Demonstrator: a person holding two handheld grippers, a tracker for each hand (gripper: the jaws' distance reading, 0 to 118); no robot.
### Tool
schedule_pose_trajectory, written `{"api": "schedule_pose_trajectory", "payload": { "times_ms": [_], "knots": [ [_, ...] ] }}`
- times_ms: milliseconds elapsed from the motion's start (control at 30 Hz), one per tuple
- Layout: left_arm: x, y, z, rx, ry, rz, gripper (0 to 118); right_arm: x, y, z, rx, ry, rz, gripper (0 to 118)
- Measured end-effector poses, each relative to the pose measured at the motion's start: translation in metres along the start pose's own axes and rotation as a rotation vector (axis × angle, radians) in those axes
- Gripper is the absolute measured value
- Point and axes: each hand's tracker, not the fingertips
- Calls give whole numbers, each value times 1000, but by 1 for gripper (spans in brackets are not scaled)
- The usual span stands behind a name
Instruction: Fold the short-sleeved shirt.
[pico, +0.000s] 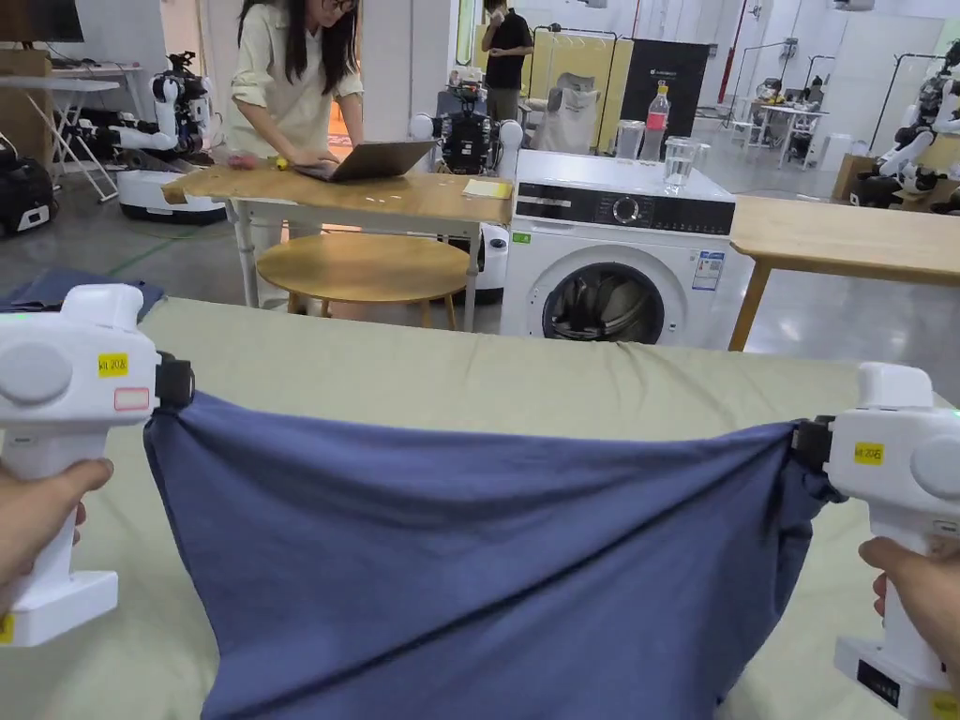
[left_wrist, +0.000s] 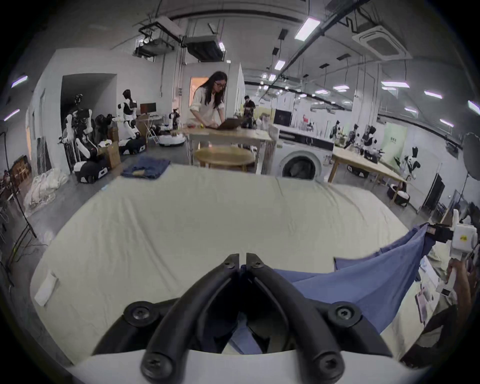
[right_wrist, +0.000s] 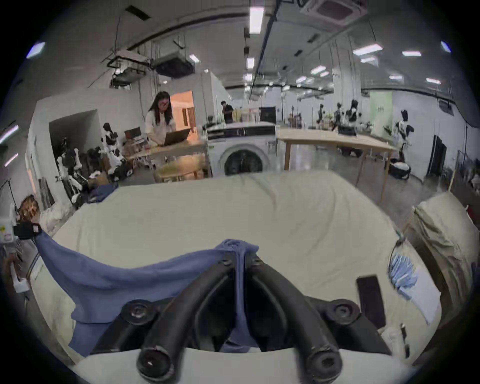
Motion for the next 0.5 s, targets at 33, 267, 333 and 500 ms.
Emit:
{"api": "schedule_pose_trajectory", "payload": {
  "times_ms": [33, 267, 333, 500],
  "knots": [
    [-1, 12, 3, 16, 2, -3, 0, -4, 9, 3, 21, -5, 10, 2],
    [-5, 95, 14, 103, 45, -41, 0, -28, 77, 14, 144, -27, 30, 2],
    [-6, 117, 16, 122, 50, -45, 0, -34, 98, 12, 175, -34, 37, 2],
    [-8, 168, 23, 180, 78, -43, 0, -48, 151, 8, 241, -44, 37, 2]
  ]
}}
